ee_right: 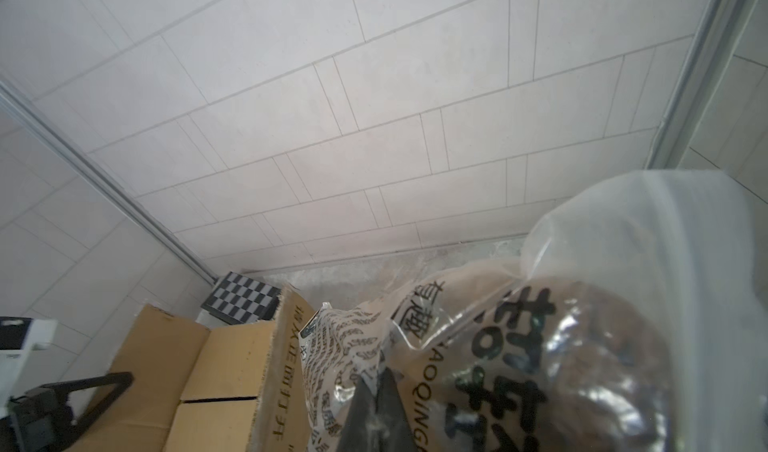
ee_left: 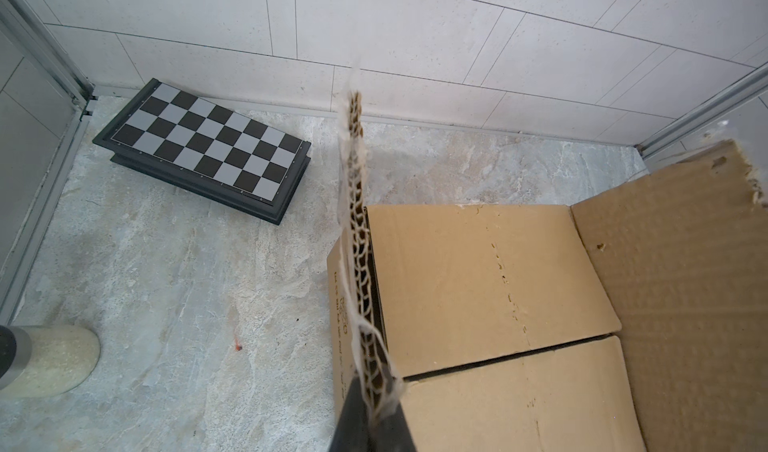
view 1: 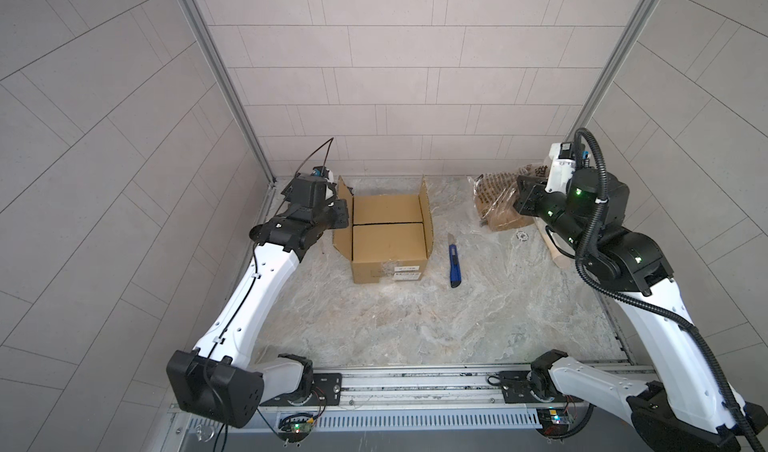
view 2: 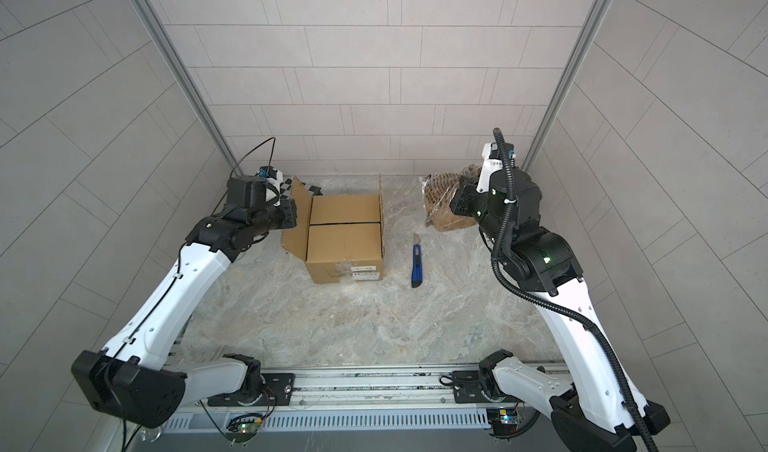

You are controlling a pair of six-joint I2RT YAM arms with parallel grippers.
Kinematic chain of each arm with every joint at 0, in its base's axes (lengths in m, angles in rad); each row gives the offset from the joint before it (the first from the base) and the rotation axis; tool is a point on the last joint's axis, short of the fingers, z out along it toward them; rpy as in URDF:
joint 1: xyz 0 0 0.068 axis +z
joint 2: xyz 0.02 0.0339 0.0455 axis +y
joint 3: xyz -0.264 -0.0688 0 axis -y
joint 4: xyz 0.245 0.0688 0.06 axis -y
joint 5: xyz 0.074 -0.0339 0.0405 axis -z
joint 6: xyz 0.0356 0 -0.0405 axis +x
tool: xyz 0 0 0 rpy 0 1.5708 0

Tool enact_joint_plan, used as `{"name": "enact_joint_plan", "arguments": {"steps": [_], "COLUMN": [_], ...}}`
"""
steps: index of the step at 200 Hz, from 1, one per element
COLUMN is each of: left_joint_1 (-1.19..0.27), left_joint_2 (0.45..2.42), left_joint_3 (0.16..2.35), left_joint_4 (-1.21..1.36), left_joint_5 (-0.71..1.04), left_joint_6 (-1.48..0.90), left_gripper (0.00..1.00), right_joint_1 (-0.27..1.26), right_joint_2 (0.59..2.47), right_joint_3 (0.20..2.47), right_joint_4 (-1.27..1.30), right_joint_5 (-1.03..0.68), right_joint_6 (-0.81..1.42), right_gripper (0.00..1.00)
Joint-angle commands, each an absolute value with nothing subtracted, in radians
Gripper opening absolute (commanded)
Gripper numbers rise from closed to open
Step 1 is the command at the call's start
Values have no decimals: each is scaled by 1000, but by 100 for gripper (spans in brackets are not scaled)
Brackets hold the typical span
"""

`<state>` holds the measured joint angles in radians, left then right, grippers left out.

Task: Unpack the express box
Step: 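Lower the bag onto the table beside the box and open the right gripper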

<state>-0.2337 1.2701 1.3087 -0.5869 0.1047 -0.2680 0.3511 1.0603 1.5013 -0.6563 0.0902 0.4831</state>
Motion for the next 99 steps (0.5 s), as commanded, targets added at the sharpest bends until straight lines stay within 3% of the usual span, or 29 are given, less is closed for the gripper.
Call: {"name": "enact_joint_plan", "arguments": {"steps": [1, 49, 99], "left_joint_1": [-222, -223, -223], "left_joint_2": [1289, 1301, 1315], "left_joint_3": [1336, 1310, 1309], "left_joint_4": [-569, -516, -509], "left_joint_5": [149, 196, 209], "left_joint_6": [-247, -285, -288], "left_gripper": [0, 0, 0], "right_joint_1": [298, 139, 117], "right_joint_2": [1039, 1100, 1295], "right_joint_3": [1421, 1161, 1113], "right_joint_4": [-605, -378, -195], "right_joint_5": [54, -111, -124], "right_joint_6": [482, 469, 426], "right_gripper": [0, 0, 0]}}
